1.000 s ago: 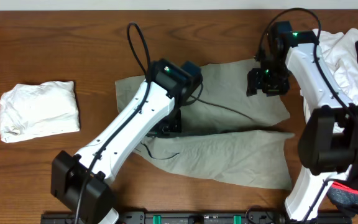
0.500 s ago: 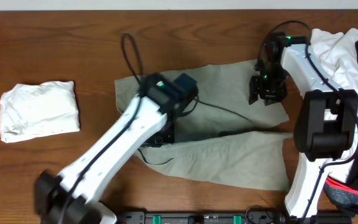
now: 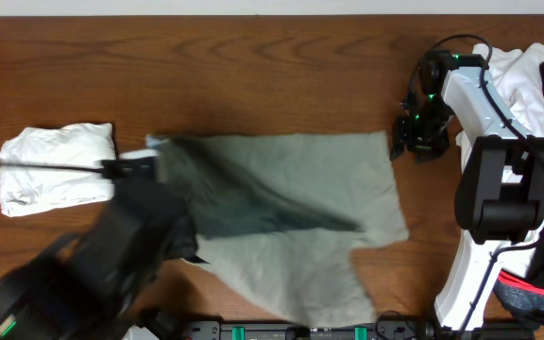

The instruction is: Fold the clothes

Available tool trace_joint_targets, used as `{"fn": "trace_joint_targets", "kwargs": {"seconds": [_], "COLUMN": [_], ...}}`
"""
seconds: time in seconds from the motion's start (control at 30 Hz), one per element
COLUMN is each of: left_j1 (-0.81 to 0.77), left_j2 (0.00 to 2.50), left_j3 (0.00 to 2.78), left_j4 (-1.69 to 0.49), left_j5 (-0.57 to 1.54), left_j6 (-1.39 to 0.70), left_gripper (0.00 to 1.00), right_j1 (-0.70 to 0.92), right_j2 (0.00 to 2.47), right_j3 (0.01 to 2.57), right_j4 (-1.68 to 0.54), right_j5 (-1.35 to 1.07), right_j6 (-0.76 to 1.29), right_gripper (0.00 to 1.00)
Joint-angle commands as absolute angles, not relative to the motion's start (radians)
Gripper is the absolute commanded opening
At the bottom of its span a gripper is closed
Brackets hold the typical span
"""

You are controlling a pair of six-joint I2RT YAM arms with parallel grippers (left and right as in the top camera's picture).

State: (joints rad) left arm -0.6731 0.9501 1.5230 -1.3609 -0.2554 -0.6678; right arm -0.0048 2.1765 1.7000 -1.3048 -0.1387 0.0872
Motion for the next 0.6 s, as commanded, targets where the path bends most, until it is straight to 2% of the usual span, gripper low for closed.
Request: {"fn": "trace_joint_targets", "kwargs": {"seconds": [0.0,0.17,0.3,0.5,0.53,0.57], "left_j1": [-0.669,-0.631,-0.529,-0.344,-0.320,-0.302], "left_j2": [0.907,1.036,1.276,1.709,1.774,1.823], "left_j3": [1.540,1.543,1.588,1.720,1.754,1.785], "left_j4": [-1.187,-0.780,-0.606,-0.463,-0.473,-0.492], "left_j5": [-0.423,-0.439,-0.408,-0.102,-0.058,-0.026], "left_j6": [-0.588,-0.375,-0.351,-0.353,-0.352,-0.352], "left_gripper": [0.06,0.06,0.06,0.06,0.11,0.24], "right_j1": [-0.002,-0.002,-0.002,0.001,0.001,0.001], "right_j2": [2.130,2.124,2.116,2.107,2.106,2.105], "right_j3": [1.705,1.705,1.705,1.705,1.705,1.705], "right_j4": [-1.305,-1.309,-1.318,-1.324,-1.326,-1.328], "right_j5": [-0.139,-0.139,-0.139,-0.139,-0.139,-0.139], "right_j6": [0.097,0.096,0.096,0.096,0.096,0.096], "right_gripper": [0.53,0.53,0.53,0.54,0.54,0.54]}}
